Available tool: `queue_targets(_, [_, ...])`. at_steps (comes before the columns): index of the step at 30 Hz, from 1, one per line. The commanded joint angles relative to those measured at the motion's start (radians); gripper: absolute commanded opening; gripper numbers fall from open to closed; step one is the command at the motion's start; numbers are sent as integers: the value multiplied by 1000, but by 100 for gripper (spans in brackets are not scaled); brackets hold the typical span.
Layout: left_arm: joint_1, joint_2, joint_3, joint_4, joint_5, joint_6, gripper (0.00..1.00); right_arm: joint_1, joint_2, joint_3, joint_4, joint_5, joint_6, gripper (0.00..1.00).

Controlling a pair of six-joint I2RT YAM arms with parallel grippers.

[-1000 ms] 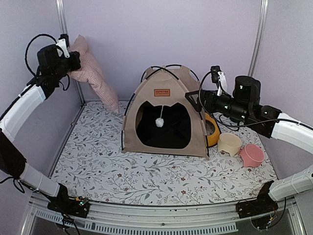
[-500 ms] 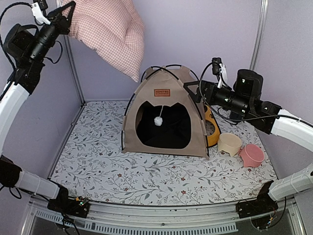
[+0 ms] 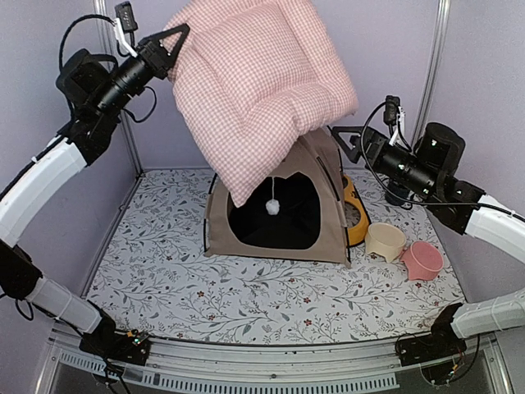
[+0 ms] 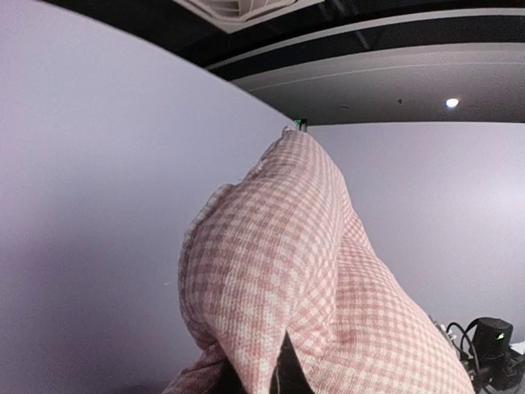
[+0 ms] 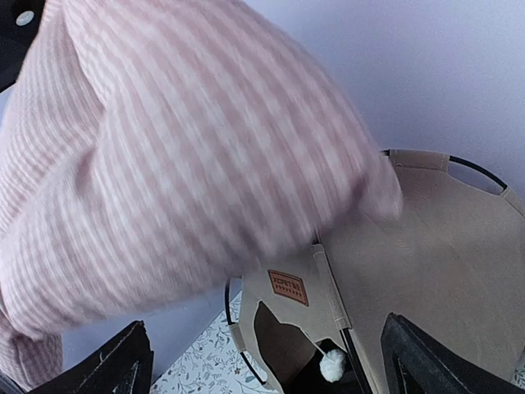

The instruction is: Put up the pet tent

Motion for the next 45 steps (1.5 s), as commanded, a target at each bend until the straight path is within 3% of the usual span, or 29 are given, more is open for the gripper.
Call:
queue_targets(1, [-62, -29, -145, -64, -253, -38, 0, -9, -43, -62, 75, -29, 44, 99])
queue_targets(8, [-181, -38, -338, -164, -511, 11, 0, -9, -1, -93, 72, -91, 91, 99])
queue_targets(11, [-223, -51, -382, -186, -594, 17, 0, -10, 1, -86, -1, -40, 103, 99])
queue_targets(21, [-323, -84, -465, -153, -681, 76, 0, -11, -45, -117, -250, 133, 100, 99])
queue_targets(31, [-338, -96, -502, -112, -652, 97, 0, -9, 25, -141, -191, 15, 155, 99])
queue_targets(33, [-345, -104, -511, -99, -624, 117, 0, -9, 28, -126, -186, 30, 154, 93])
queue_targets(35, [-354, -116, -527, -81, -580, 147, 0, -9, 22, -107, -184, 50, 143, 81])
queue_targets(40, [-389, -147, -557, -50, -416, 223, 0, -9, 15, -65, -195, 55, 103, 27])
queue_targets(43, [-426, -164, -566, -56, -329, 266, 0, -8, 10, -47, -191, 15, 67, 7])
queue_targets(45, [-448, -172, -563, -84, -274, 284, 0, 4, -8, -43, -174, -24, 30, 0])
